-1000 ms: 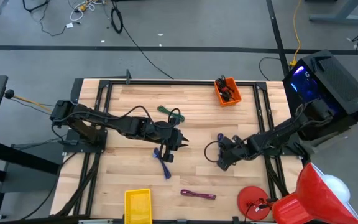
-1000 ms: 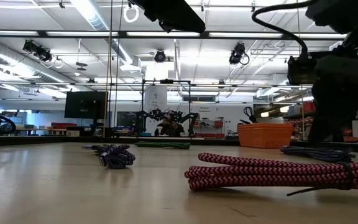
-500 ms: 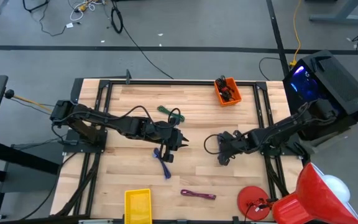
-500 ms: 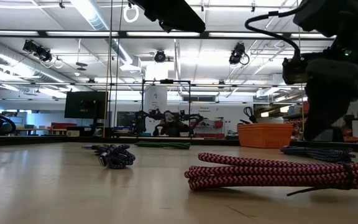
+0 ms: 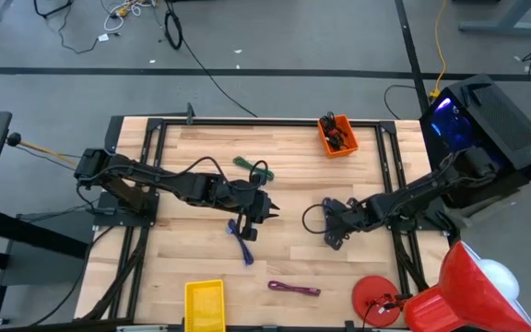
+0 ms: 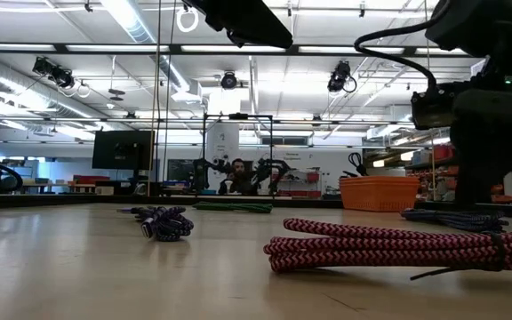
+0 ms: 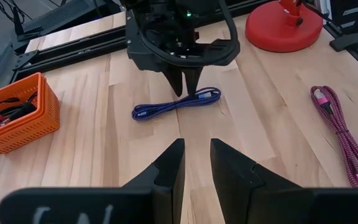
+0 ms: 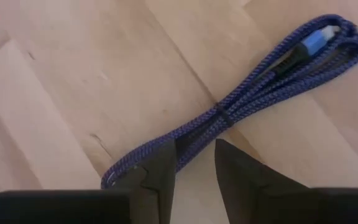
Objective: Pick & Place USB Port
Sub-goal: Put the right blue and black charger cable into the yellow bin
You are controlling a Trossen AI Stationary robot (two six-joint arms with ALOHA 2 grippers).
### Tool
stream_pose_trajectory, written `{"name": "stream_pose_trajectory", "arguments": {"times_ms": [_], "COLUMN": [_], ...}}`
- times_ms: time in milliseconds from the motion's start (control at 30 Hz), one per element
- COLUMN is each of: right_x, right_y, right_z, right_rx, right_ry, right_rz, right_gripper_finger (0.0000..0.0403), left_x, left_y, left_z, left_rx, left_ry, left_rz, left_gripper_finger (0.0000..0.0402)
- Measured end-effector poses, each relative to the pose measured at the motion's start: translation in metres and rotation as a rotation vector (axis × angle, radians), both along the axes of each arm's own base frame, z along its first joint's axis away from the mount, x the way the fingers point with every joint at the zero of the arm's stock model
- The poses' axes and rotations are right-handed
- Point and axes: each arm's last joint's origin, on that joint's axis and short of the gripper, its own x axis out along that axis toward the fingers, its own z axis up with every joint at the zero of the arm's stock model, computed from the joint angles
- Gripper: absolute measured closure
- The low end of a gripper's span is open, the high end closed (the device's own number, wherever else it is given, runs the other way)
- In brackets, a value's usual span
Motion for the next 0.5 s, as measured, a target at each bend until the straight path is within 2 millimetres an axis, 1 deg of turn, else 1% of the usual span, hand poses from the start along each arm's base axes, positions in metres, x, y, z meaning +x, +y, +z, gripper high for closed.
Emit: {"name": "stream_pose_trajectory", "arguments": {"times_ms": [200,400,500], "right_x": [0.004,0.004,0.006], "right_y": [0.001,0.001,0.002], "right_z": [0.000,-0.017,-0.020], "right_rx": [0.013,0.016,0.009], "right_ry": [-0.040,-0.040,-0.047], "right_rz": [-0.005,-0.008,0.004], "right_gripper_finger": [0.0289,0.0289,0.0289], "left_x": [0.000,0.000,0.000], "left_y": [0.000,0.000,0.000], "left_z": [-0.001,-0.001,-0.001], "left_rx": [0.001,0.001,0.001], "left_ry": [0.007,0.006,0.008], "left_rz": [0.000,0.000,0.000], "left_gripper_finger": [0.0319,0.0319,0.0319]}}
